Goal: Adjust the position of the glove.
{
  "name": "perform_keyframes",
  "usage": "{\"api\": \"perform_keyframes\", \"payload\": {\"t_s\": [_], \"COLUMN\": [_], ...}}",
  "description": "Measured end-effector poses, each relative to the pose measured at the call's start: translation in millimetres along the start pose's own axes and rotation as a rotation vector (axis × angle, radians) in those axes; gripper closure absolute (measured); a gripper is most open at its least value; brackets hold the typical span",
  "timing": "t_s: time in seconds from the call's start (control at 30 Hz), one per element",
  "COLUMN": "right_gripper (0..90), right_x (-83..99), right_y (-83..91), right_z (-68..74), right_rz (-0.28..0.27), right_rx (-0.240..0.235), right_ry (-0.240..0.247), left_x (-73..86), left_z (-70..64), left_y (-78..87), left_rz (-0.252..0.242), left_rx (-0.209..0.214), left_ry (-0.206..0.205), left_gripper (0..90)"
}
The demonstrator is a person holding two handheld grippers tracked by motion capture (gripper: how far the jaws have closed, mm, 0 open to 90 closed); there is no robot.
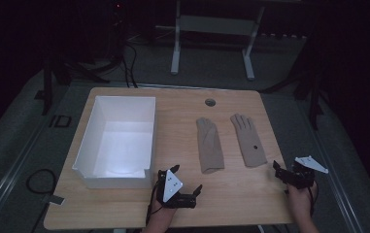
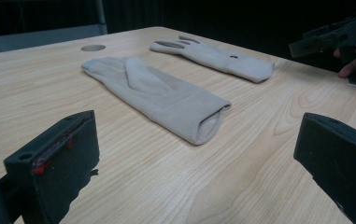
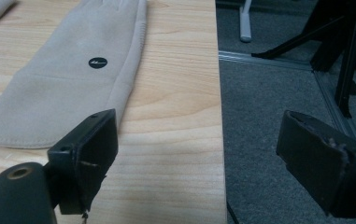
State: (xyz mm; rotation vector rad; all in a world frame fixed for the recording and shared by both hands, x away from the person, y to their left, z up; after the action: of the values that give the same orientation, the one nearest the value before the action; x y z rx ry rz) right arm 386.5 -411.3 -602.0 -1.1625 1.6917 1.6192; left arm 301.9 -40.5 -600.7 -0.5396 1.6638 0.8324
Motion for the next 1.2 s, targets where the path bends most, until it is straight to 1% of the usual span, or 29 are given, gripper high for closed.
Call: {"api": "perform_keyframes", "payload": {"t_s": [0.1,0.17,0.2,0.27,0.3,0.33,0.37,0.4,0.43,0.5,0.57,0.6,0.63,0.67,0.7,0.73,0.77,0.8,0.87,0.9,0.93,1.03,1.17,1.2], "right_gripper": [11.5,10.5,10.4,10.5,12.9,14.4,13.7,14.7,14.7,14.0,13.2,13.1,12.3,11.5,11.5,11.6,11.5,11.5,11.6,11.6,11.7,13.4,13.8,13.9], "right_x": [0.2,-0.2,-2.0,-7.9,-11.2,-13.1,-15.0,-17.8,-20.6,-27.1,-35.1,-39.6,-46.2,-50.2,-55.4,-60.7,-65.8,-70.5,-80.0,-84.5,-89.6,-99.7,-112.1,-114.8], "right_y": [0.6,-0.4,0.5,5.5,8.3,10.7,12.0,13.8,15.8,19.6,22.6,24.0,26.8,28.4,30.3,31.8,33.1,34.3,35.9,36.5,36.5,36.8,35.9,35.5], "right_z": [1.9,3.4,3.8,3.3,4.1,6.2,8.8,11.4,13.0,13.8,17.3,17.5,19.4,21.8,24.5,27.4,31.2,34.2,41.4,44.2,48.2,55.5,66.4,69.7], "right_rz": [0.005,0.023,0.028,0.006,-0.003,0.007,0.022,0.020,0.018,0.010,0.003,-0.002,-0.020,-0.032,-0.043,-0.054,-0.065,-0.072,-0.084,-0.089,-0.090,-0.095,-0.100,-0.100], "right_rx": [-0.011,-0.026,-0.025,0.005,0.011,-0.010,-0.044,-0.081,-0.098,-0.083,-0.093,-0.082,-0.089,-0.109,-0.116,-0.119,-0.132,-0.131,-0.148,-0.146,-0.154,-0.160,-0.183,-0.197], "right_ry": [0.006,0.009,0.011,0.031,0.043,0.044,0.035,0.014,0.001,0.005,-0.004,-0.021,-0.051,-0.060,-0.066,-0.062,-0.053,-0.046,-0.032,-0.023,-0.007,0.019,0.036,0.038], "left_x": [0.1,0.1,0.1,0.1,0.0,0.1,0.0,0.0,-0.1,-0.1,-0.1,0.0,0.0,-0.1,0.0,0.0,0.0,0.0,0.0,0.0,-0.1,0.0,0.2,0.2], "left_z": [-0.3,-0.4,-0.4,-0.6,-0.7,-0.7,-0.8,-1.0,-1.1,-1.1,-1.3,-1.5,-1.6,-1.7,-1.8,-2.0,-1.9,-1.8,-1.9,-1.8,-1.9,-2.3,-2.4,-2.4], "left_y": [-0.2,-0.3,-0.4,-0.3,-0.3,-0.1,-0.1,-0.1,-0.1,0.0,0.0,0.0,0.0,-0.1,0.0,-0.1,0.0,0.1,0.0,0.1,0.1,0.2,0.1,0.1], "left_rz": [0.002,0.003,0.003,0.002,0.001,0.001,-0.001,-0.001,-0.002,-0.003,-0.003,-0.001,-0.001,-0.002,-0.002,-0.001,-0.001,-0.002,-0.002,-0.002,-0.003,-0.002,0.000,0.000], "left_rx": [0.001,0.001,0.001,0.002,0.001,0.000,-0.001,0.001,0.001,0.000,0.002,0.003,0.004,0.004,0.005,0.005,0.005,0.005,0.005,0.005,0.006,0.006,0.007,0.006], "left_ry": [-0.003,-0.005,-0.006,-0.006,-0.007,-0.008,-0.008,-0.009,-0.009,-0.010,-0.012,-0.014,-0.015,-0.017,-0.018,-0.019,-0.019,-0.019,-0.018,-0.019,-0.019,-0.023,-0.024,-0.024], "left_gripper": [0.6,0.6,0.6,0.6,0.6,0.6,0.6,0.6,0.6,0.6,0.6,0.6,0.6,0.6,0.6,0.6,0.6,0.6,0.6,0.6,0.6,0.6,0.6,0.6]}}
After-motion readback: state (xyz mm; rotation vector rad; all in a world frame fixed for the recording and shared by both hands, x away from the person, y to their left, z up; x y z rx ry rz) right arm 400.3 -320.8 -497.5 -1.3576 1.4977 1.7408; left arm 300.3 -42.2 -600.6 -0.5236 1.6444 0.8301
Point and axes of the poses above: each handheld gripper's, and its own axes: y roughly backward along the jaws, x roughly out of its underside, z roughly to its left, the point moved 9 cm from there along -y, roughly forward along the jaws, and after that the axes turned 4 degrees about y, right-handed, at the moved point
